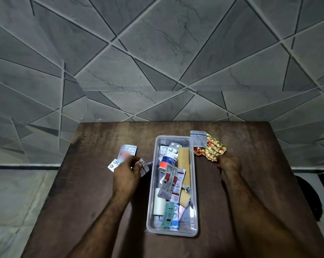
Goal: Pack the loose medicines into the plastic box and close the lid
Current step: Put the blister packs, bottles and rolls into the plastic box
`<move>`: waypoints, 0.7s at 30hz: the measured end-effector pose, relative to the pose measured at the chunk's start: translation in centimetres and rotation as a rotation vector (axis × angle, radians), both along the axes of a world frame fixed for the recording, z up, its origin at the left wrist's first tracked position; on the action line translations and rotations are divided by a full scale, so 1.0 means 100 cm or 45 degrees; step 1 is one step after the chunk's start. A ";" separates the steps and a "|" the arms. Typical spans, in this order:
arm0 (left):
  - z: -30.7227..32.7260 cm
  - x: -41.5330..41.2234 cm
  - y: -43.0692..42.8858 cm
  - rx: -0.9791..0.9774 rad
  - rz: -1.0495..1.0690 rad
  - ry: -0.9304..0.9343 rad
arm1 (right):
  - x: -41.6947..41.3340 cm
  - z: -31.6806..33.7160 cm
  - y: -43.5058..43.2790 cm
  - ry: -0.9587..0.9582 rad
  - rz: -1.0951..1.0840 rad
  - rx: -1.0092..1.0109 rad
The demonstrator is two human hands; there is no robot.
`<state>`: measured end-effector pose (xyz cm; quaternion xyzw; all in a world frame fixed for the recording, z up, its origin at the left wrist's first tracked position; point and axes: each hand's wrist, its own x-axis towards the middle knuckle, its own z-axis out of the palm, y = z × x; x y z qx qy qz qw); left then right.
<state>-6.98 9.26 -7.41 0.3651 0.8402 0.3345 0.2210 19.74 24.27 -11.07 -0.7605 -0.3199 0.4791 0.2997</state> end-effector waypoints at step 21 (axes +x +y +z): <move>0.026 0.011 0.014 0.015 -0.141 -0.297 | -0.034 0.062 -0.043 0.320 0.086 0.293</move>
